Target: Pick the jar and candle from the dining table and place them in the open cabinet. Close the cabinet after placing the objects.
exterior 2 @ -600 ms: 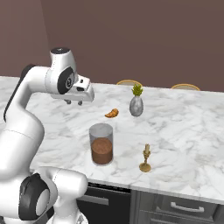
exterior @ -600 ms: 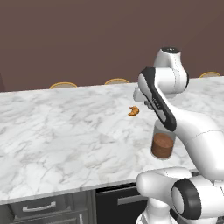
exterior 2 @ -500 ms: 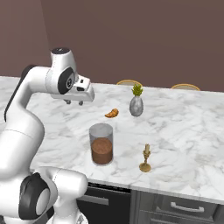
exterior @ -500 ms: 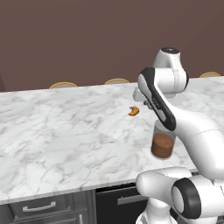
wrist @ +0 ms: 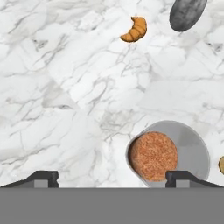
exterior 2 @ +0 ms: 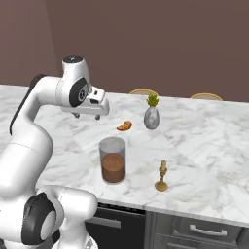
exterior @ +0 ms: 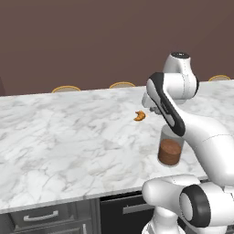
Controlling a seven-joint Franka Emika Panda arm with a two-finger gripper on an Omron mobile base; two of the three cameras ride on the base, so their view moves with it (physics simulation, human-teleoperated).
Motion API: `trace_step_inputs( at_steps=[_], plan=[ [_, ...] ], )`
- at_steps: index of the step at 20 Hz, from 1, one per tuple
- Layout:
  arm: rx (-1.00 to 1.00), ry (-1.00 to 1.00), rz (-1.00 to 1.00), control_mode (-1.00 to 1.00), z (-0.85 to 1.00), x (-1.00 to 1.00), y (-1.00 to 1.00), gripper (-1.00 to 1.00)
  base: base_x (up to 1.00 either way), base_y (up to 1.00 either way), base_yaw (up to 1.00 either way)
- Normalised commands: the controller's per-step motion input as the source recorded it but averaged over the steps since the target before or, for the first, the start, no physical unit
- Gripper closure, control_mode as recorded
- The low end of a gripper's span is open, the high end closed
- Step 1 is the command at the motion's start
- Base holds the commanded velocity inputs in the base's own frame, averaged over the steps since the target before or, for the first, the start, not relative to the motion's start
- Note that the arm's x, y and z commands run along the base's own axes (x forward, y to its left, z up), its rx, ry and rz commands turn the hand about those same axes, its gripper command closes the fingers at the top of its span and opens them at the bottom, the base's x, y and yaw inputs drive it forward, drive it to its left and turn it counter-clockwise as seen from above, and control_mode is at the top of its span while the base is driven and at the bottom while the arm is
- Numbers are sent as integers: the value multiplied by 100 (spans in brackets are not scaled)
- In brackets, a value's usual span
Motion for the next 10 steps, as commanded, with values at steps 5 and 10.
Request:
trace_step_inputs(
  at_steps=[5,10],
  plan=[
    [0,5,0,-100,-22,0,-27,-100,0,0,0],
    [0,8,0,-100,-29,0,-22,-100,0,0,0]
  ],
)
